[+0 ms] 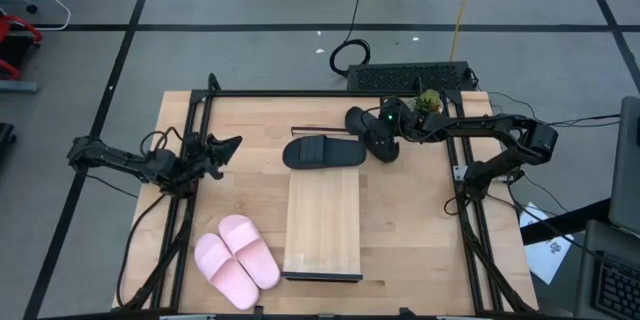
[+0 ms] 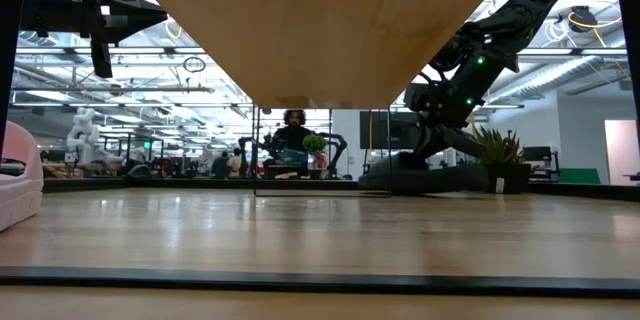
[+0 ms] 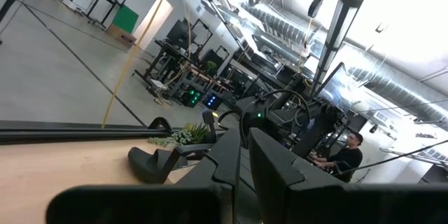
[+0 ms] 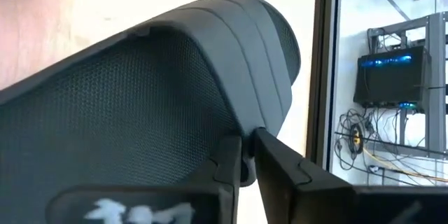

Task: Pick and place slides into the shelf
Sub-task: Put the black slide on the shelf

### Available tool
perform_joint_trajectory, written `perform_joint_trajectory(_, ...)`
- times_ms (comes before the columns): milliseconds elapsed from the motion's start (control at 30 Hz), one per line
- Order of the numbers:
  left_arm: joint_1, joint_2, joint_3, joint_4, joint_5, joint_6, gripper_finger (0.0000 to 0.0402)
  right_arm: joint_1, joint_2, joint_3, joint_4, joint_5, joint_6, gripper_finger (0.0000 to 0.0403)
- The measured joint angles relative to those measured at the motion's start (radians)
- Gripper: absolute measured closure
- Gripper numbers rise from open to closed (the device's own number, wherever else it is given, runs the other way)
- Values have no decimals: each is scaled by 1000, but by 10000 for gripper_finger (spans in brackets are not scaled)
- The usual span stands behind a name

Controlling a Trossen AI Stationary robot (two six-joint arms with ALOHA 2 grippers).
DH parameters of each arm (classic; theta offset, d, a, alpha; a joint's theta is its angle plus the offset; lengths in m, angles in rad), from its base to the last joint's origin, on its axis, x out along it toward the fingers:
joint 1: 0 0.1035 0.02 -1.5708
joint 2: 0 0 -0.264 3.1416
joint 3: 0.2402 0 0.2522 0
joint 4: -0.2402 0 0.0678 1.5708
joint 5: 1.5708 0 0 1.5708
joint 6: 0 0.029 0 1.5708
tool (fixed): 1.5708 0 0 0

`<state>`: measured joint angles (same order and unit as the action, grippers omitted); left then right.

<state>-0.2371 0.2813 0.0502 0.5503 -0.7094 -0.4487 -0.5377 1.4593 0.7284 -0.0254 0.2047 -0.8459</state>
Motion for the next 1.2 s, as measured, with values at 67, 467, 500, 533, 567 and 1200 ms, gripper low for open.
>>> perform_joint_trajectory(67,0,0,0,0,0,-2,369,0,0,0,0,0,0,383)
perform_joint_trajectory(467,0,0,0,0,0,-2,369,0,0,0,5,58,7,400)
perform_joint_trajectory(500,0,0,0,0,0,-2,369,0,0,0,7,71,-4,401)
perform_joint_trajectory(533,0,0,0,0,0,-2,369,0,0,0,8,86,-11,401)
perform_joint_trajectory(567,0,0,0,0,0,-2,369,0,0,0,9,94,-16,401)
perform_joint_trajectory(1200,0,0,0,0,-17,-2,369,-1,-161,1,-15,167,-60,402)
